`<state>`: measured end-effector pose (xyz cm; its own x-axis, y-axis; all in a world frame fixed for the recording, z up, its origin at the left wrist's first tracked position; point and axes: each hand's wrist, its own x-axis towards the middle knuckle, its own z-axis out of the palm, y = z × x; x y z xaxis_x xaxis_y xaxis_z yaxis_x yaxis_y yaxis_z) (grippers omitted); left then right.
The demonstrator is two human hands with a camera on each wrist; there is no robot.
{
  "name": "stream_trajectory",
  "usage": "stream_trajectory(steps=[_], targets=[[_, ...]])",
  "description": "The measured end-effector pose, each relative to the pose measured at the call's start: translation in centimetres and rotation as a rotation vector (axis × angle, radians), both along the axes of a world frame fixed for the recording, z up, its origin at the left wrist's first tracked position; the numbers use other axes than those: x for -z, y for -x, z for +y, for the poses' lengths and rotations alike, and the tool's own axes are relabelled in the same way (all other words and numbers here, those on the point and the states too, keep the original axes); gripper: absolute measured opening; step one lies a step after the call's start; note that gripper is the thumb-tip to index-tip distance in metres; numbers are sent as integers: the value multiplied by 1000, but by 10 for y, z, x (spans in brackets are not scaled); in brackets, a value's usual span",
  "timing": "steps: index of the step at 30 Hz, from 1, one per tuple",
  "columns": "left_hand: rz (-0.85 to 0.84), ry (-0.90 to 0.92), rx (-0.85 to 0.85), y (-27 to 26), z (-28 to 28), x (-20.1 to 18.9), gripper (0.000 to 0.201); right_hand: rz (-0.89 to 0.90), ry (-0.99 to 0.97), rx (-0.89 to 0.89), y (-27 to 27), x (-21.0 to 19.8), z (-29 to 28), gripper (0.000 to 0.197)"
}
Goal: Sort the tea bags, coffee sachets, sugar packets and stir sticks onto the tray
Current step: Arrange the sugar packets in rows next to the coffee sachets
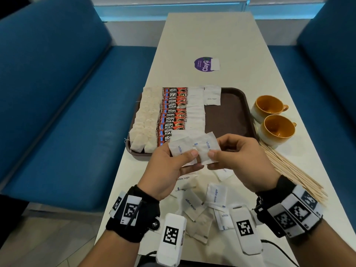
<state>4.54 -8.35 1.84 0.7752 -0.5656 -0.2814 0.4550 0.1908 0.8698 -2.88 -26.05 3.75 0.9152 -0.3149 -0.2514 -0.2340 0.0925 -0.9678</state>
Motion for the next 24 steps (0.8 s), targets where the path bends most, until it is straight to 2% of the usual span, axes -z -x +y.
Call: stream_trajectory(steps=[4,8,11,19,24], targets=[[14,-3,-3,-4,0,2,20,39,-76,15,-1,1,-5,5],[-5,-16,61,-4,-2,2,34,20,-74,-13,-2,3,-5,11],[-47,-64,29,-5,-4,9,40,-11,-56,-5,-3,6,-5,16],[-55,-87,-95,-15,-8,15,19,5,60,-19,-16,3,-19,24],[63,-63,-131,-28,-6,21,19,4,169,47,-50,-5,-56,21]])
